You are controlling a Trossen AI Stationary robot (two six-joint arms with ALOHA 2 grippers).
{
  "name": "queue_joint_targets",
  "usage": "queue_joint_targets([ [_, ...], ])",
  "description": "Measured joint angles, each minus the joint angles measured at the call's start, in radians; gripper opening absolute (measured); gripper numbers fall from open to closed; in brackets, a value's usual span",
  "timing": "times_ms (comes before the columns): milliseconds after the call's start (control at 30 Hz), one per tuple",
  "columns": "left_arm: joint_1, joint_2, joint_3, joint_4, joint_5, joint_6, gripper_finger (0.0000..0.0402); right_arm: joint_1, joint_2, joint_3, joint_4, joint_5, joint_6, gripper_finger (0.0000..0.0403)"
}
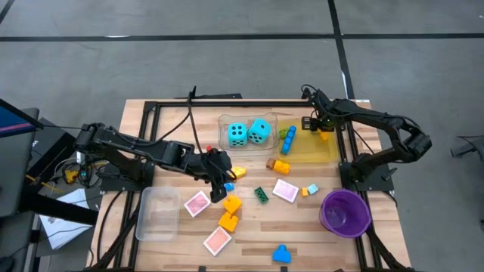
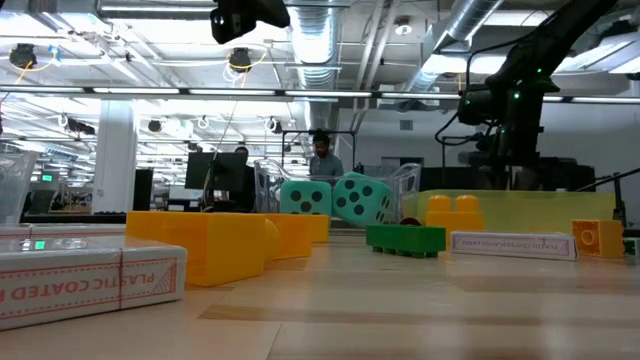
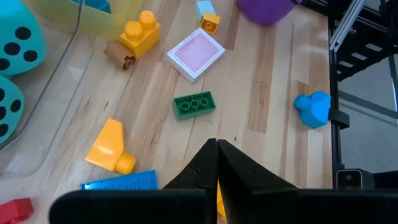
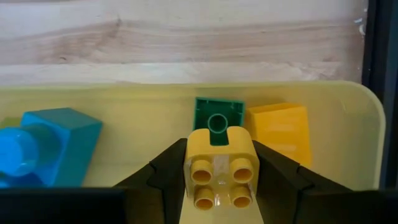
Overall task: Pick & Place Toys
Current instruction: Put the yellow game piece into the yellow bin, then put the pink deck of cards into the white transparent bin
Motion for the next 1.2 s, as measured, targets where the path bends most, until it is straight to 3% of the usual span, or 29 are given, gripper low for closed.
queue_joint_targets([
  [733, 0.000, 0.000, 0.000, 0.009, -0.003, 0.000, 0.0003, 0.006, -0.029, 0.001, 0.012, 0.019, 0.031, 0.0213],
  [1000, 0.000, 0.000, 0.000, 0.009, -0.002, 0.000, 0.0003, 0.071, -0.213, 0.001, 0.010, 0.019, 0.090, 0.0216],
  [1200, 0.000, 0.000, 0.000, 0.009, -0.021, 0.000, 0.0003, 0.212, -0.394, 0.001, 0.015, 0.019, 0.114, 0.0214],
])
